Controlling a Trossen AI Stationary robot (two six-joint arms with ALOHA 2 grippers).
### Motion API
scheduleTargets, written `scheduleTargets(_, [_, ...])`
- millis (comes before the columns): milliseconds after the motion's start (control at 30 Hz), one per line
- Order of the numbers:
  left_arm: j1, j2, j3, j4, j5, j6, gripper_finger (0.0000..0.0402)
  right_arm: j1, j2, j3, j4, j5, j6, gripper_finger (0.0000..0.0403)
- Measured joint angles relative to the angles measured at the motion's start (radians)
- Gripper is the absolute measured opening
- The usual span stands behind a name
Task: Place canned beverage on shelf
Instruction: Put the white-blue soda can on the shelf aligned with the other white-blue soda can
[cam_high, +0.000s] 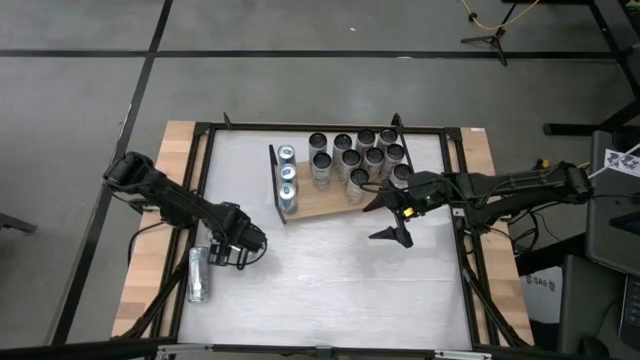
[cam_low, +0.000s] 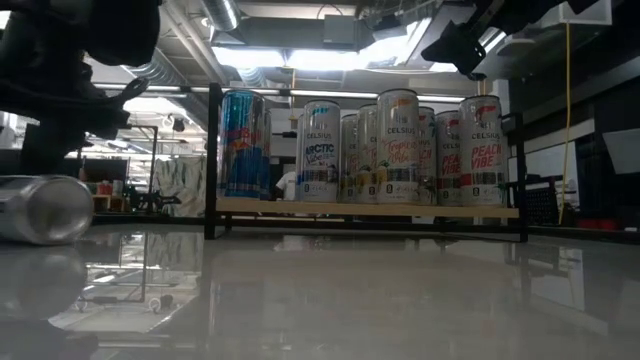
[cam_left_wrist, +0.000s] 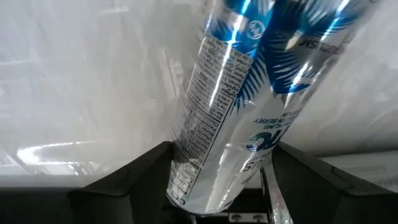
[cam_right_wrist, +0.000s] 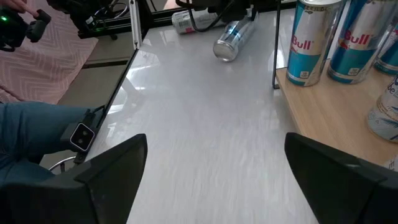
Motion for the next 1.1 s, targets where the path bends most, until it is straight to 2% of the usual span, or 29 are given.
scheduleTargets(433, [0.001, 0.0, 0.001, 0.102, -0.011, -0.002, 0.0259, 0.0, 0.0, 0.0, 0.0, 0.0, -0.001, 0.0376])
scheduleTargets(600, [0.001, -0.001, 0.002, 0.142, -0.048, -0.002, 0.0259, 0.0, 0.0, 0.0, 0.0, 0.0, -0.001, 0.0376])
scheduleTargets(1100, [0.001, 0.0, 0.0, 0.172, -0.075, -0.002, 0.0259, 0.0, 0.0, 0.0, 0.0, 0.0, -0.001, 0.0376])
